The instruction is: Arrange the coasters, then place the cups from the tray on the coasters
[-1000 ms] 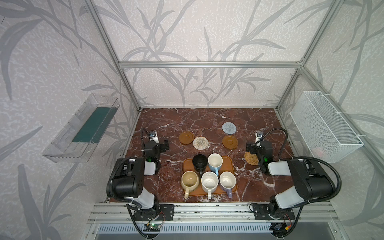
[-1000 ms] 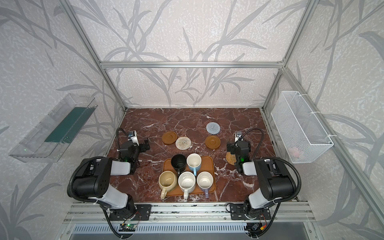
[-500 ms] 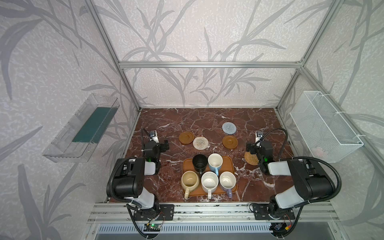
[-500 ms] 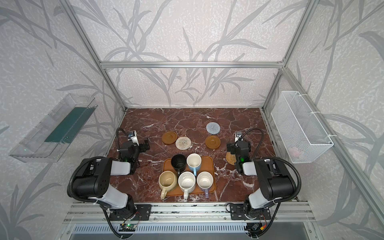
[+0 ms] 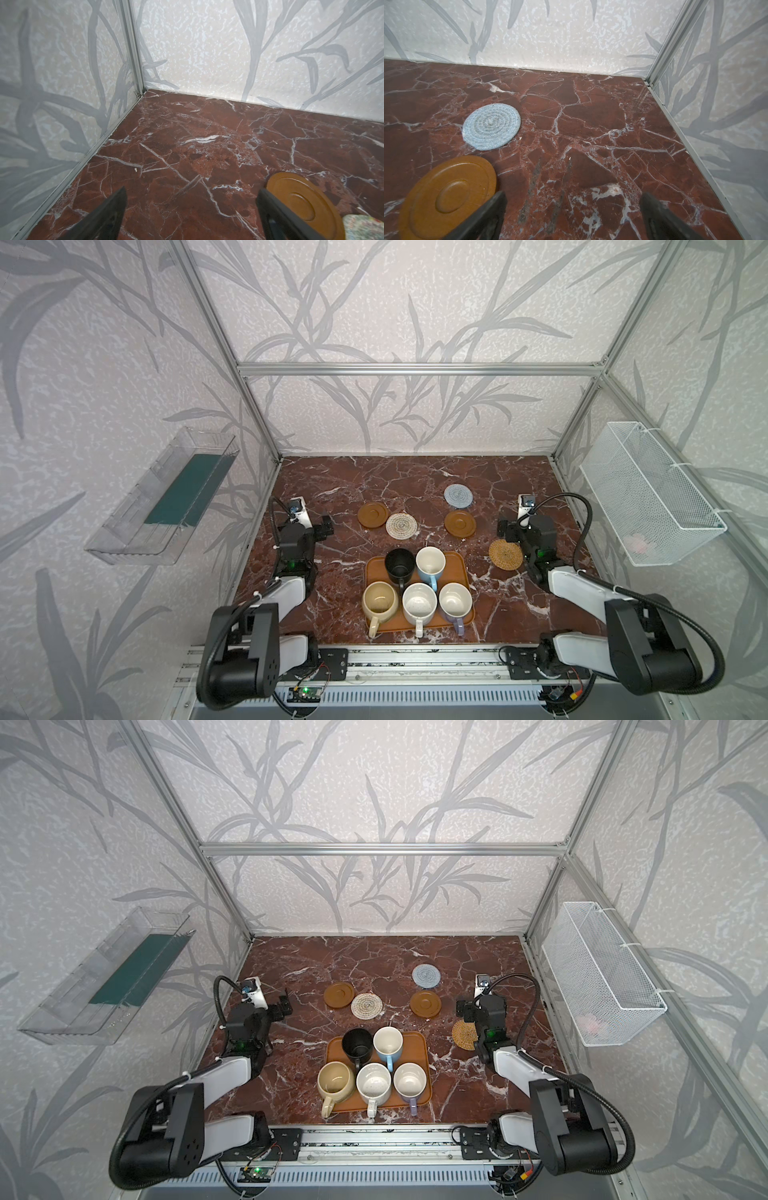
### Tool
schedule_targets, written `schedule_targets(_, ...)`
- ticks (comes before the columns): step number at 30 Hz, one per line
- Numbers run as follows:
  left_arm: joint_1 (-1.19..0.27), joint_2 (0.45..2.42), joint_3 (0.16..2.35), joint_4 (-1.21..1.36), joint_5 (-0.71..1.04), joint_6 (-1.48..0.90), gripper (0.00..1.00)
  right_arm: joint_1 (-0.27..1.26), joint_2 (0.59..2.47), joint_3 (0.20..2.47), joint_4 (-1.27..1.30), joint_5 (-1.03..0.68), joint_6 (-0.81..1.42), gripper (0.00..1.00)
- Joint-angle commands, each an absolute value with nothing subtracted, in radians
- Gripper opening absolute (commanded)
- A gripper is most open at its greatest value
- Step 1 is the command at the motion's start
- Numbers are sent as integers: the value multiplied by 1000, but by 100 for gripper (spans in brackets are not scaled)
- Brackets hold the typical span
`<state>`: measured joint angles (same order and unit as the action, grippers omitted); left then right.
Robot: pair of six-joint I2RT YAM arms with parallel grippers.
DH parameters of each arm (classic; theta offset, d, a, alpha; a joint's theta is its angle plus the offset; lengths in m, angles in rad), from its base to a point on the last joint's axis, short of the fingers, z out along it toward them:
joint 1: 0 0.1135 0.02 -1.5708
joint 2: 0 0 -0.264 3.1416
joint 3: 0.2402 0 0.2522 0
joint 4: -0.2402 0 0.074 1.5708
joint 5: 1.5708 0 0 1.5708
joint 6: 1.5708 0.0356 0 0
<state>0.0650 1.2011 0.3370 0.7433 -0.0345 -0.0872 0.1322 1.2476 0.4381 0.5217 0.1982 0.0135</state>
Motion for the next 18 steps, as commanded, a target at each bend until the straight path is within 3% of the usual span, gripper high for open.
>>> schedule_targets(1, 58, 1101, 419, 537, 14, -150, 99, 132, 1151, 518, 263, 149, 108, 99)
schedule_targets(9, 29, 1028, 591, 253, 127, -495, 99, 141, 1072, 638, 29, -126, 358, 99)
schedule_targets(13, 20, 1048, 642, 174, 178, -635, 99, 176, 1137, 732, -79, -168, 368, 99)
schedule_targets(18, -55, 1149, 762, 26, 173, -613, 99, 240, 1213, 801, -140, -175, 366, 99)
